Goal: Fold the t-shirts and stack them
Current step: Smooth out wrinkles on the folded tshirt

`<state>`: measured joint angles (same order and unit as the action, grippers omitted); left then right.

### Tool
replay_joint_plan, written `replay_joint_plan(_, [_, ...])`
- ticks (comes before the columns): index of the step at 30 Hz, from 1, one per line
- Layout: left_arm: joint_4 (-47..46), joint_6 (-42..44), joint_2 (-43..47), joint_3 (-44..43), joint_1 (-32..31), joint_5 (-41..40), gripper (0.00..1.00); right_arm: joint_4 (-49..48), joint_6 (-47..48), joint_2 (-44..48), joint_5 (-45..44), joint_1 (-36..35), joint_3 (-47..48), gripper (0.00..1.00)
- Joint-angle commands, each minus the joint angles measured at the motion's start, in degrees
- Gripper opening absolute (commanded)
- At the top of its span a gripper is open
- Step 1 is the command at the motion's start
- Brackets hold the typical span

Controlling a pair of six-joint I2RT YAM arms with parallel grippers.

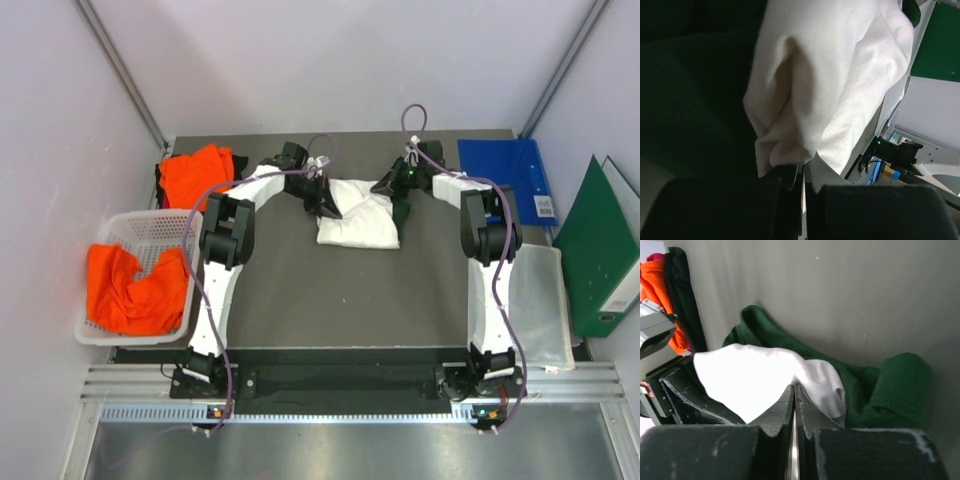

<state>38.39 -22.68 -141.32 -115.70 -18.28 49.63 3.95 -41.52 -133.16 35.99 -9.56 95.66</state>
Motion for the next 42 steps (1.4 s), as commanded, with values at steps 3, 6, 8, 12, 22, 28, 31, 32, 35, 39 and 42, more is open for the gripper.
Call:
replay_joint_plan(3, [7.7, 5.3, 2.4, -1.5, 2.9, -11.6, 0.00, 4.8, 4.9, 0.3, -5.2, 0.6, -0.5, 0.00])
replay_joint_plan(6, [6.6, 4.0, 8.1, -3.6, 4.4, -22.3, 0.01, 6.9, 7.1, 2.8, -8.9, 0.7, -0.6, 0.01])
replay_joint_plan(8, [6.3, 3.6, 12.8, -5.4, 5.0, -34.9, 0.15, 7.9, 8.6, 6.3, -11.0, 0.4, -0.8, 0.03])
replay_joint_plan(12, [9.1, 6.1, 15.1, -13.0, 5.3, -57.0, 0.99, 9.3, 12.8, 12.4, -15.4, 0.1, -0.6, 0.10])
replay_joint_plan(22, [19.1, 11.8, 6.6, -15.6, 5.9, -88.0, 0.99, 12.3, 15.4, 18.3, -20.3, 0.1, 0.5, 0.45])
replay_joint_plan(28, [19.4, 16.2, 2.0, -14.4, 4.7, -96.1, 0.99, 12.8, 15.3, 17.9, -19.3, 0.2, 0.5, 0.47])
replay_joint_plan(31, [19.2, 17.1, 0.3, -13.6, 4.1, -99.6, 0.99, 12.8, 15.3, 17.9, -19.1, 0.2, 0.5, 0.47])
replay_joint_plan(32, [19.1, 17.4, 0.0, -13.4, 4.1, -100.7, 0.99, 13.0, 15.4, 17.9, -19.0, 0.2, 0.6, 0.47])
replay_joint_plan(35, [18.9, 17.8, -1.3, -12.5, 4.1, -100.9, 0.99, 13.1, 15.4, 18.1, -18.7, 0.2, 0.6, 0.47])
replay_joint_plan(39, [19.0, 18.1, -3.7, -11.6, 4.1, -104.4, 0.99, 13.5, 15.5, 18.1, -18.1, 0.6, 0.1, 0.47])
replay_joint_plan(42, [19.3, 18.1, -5.4, -11.0, 4.3, -107.2, 0.99, 13.4, 15.6, 18.4, -17.5, 1.2, -0.3, 0.47])
